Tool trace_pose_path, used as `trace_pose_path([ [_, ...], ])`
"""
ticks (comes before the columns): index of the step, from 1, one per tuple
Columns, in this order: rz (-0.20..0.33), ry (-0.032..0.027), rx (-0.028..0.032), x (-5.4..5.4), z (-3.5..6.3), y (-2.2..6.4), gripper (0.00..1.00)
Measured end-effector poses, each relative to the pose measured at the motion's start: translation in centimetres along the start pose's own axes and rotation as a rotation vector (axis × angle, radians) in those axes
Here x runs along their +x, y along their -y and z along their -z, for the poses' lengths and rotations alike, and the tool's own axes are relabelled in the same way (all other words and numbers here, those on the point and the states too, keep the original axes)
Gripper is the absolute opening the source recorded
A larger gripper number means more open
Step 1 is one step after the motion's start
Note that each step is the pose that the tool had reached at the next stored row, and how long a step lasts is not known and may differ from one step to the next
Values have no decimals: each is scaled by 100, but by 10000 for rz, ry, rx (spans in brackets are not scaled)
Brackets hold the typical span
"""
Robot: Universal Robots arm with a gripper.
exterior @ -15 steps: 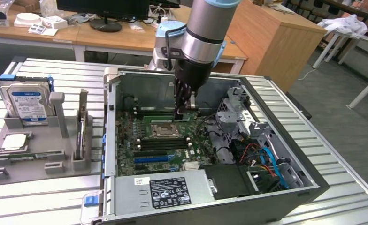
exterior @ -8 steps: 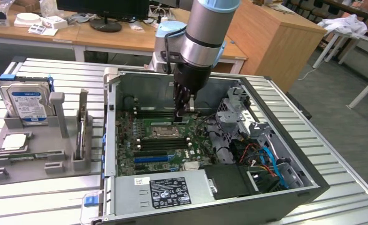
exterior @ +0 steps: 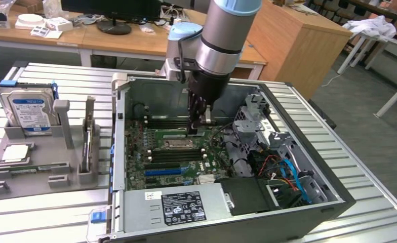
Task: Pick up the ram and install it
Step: 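Insert the ram into the slot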
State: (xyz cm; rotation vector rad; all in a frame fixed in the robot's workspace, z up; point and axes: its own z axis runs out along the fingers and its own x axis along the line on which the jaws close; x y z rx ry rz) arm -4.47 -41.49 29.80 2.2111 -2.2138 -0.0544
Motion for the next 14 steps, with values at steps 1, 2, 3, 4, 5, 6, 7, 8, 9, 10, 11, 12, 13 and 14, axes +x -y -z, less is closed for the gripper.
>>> trace_pose_path([
  [1, -1, 0, 0, 0, 0, 0, 12],
  [2, -1, 0, -1, 0, 0, 0, 12],
  [3, -1, -2, -1, 1, -1, 0, 12],
  [4, -2, -1, -1, 1, -8, 0, 12],
  [5, -2, -1, -1, 2, -21, 0, 12],
  [6, -2, -2, -1, 2, -39, 1, 12],
  [7, -1, 0, -2, 3, -56, 1, 12],
  [8, -2, 0, -1, 5, -74, 2, 12],
  [9, -2, 0, -1, 6, -91, 3, 12],
  [10, -1, -1, -1, 7, -106, 3, 12],
  [11, -1, -1, -2, 8, -120, 3, 12],
  [12, -1, -1, -1, 10, -128, 4, 12],
  [13, -1, -3, -2, 11, -128, 4, 12],
  [14, -1, -3, -2, 11, -128, 4, 12],
])
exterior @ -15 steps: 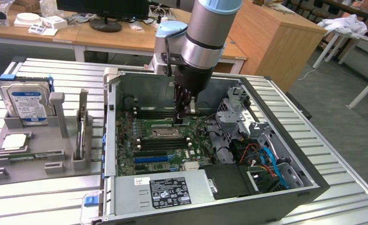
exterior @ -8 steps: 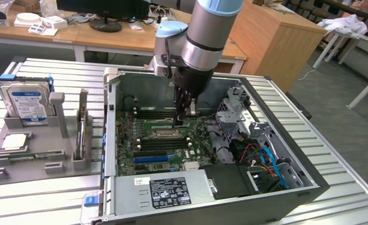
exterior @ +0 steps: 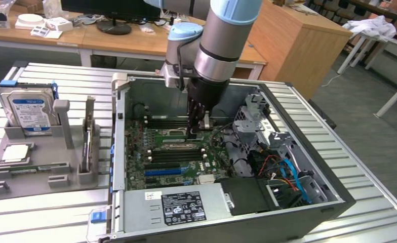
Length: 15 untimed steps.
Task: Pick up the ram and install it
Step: 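Insert the ram into the slot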
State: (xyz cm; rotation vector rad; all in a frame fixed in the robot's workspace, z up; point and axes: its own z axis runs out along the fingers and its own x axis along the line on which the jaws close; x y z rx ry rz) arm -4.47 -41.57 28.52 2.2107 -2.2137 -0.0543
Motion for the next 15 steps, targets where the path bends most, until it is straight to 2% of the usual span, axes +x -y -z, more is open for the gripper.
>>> trace_pose_path([
  [8, -1, 12, 0, 13, -13, 41, 12],
  [15, -5, 15, 1, 16, -114, 45, 12],
])
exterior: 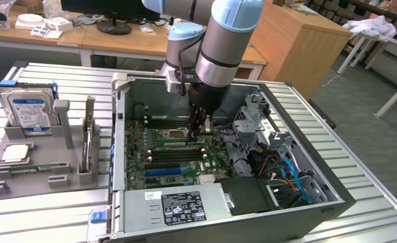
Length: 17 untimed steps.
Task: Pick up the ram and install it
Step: 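Insert the ram into the slot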
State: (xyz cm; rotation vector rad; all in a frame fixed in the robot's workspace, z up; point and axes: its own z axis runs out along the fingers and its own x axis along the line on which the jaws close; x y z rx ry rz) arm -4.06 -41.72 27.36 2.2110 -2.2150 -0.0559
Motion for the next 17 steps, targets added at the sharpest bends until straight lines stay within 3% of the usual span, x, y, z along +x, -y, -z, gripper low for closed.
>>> trace_pose_path([
  [14, -30, 0, 0, -55, -39, 2, 12],
  [17, -292, 9, 5, -56, -52, 2, 12],
])
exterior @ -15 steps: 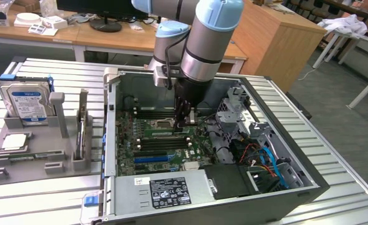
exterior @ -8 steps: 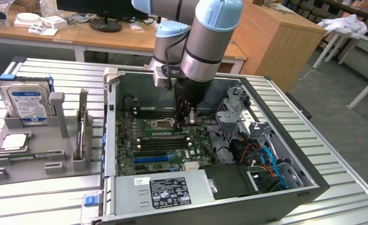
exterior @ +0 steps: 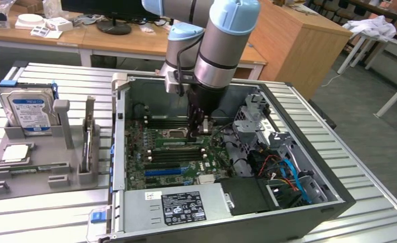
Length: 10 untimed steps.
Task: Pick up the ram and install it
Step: 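Insert the ram into the slot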
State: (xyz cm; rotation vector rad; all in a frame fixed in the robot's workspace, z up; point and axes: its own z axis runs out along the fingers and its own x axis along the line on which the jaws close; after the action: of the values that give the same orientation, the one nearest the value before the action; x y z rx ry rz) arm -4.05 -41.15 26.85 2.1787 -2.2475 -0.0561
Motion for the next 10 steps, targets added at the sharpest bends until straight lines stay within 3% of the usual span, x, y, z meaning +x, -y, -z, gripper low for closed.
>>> trace_pose_path([
  [2, -216, 6, 3, 0, -5, 0, 12],
  [10, -209, 9, 4, 0, -43, 1, 12],
])
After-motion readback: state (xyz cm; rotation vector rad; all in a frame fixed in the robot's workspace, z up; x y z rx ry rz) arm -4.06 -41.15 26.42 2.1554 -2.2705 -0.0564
